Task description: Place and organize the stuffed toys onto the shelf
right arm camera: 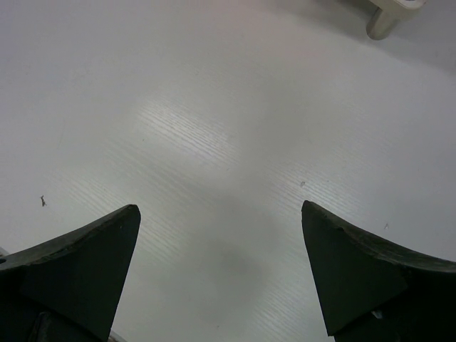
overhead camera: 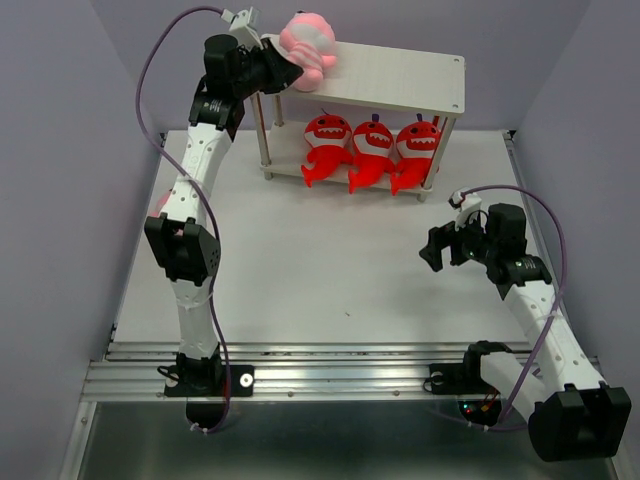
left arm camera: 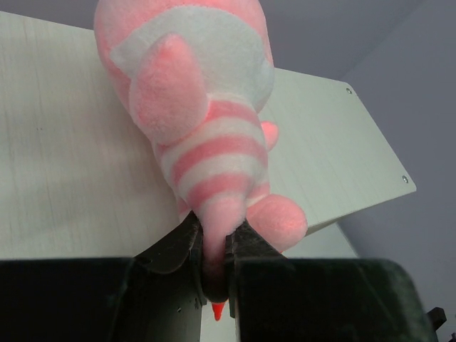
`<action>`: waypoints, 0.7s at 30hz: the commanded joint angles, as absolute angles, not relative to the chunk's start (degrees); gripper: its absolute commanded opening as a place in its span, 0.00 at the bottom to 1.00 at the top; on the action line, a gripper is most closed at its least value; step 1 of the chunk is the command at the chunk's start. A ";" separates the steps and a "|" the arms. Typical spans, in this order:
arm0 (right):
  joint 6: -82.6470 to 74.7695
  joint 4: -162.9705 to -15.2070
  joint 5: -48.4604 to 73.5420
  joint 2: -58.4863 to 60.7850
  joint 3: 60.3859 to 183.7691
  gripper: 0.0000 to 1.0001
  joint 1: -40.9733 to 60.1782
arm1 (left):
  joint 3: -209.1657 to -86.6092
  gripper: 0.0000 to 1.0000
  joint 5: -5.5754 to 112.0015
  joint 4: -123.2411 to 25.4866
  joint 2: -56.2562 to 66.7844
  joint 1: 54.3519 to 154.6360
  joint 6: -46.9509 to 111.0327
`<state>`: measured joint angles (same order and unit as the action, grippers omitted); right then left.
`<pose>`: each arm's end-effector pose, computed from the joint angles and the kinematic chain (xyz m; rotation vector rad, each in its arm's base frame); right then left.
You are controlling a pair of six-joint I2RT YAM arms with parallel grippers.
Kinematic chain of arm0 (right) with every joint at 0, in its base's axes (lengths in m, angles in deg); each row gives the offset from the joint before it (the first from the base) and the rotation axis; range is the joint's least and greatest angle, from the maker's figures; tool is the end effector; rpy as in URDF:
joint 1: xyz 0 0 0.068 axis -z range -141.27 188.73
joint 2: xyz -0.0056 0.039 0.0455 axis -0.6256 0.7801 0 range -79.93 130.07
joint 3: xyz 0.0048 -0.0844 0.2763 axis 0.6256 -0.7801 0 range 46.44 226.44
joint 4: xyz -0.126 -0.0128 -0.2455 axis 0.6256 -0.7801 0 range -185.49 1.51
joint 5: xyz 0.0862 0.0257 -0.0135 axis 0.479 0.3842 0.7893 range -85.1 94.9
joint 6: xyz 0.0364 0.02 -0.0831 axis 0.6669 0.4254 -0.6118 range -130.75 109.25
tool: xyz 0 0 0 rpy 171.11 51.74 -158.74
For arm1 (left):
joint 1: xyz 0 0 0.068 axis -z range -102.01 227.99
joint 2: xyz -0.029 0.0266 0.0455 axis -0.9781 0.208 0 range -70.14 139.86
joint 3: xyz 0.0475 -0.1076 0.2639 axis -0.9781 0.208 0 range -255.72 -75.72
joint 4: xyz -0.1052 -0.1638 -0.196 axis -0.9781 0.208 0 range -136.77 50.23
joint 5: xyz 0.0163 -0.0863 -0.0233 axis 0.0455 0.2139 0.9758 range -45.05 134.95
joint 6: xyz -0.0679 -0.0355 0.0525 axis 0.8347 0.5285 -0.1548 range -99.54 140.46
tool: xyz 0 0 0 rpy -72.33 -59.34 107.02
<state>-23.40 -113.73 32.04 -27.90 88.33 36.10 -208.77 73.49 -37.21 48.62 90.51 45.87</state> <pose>0.2337 0.0489 0.2619 -0.5446 2.0697 0.4149 0.5182 -0.1559 0.4941 0.2449 1.5466 -0.8958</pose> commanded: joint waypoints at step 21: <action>-24.20 -110.99 33.90 -28.16 88.37 1.00 39.16 | -206.68 0.86 70.00 -40.09 38.49 87.31 47.44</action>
<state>-23.42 -113.73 33.00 -27.84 88.33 38.19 -206.46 70.49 -37.30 45.80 88.34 47.92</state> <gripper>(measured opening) 0.998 0.859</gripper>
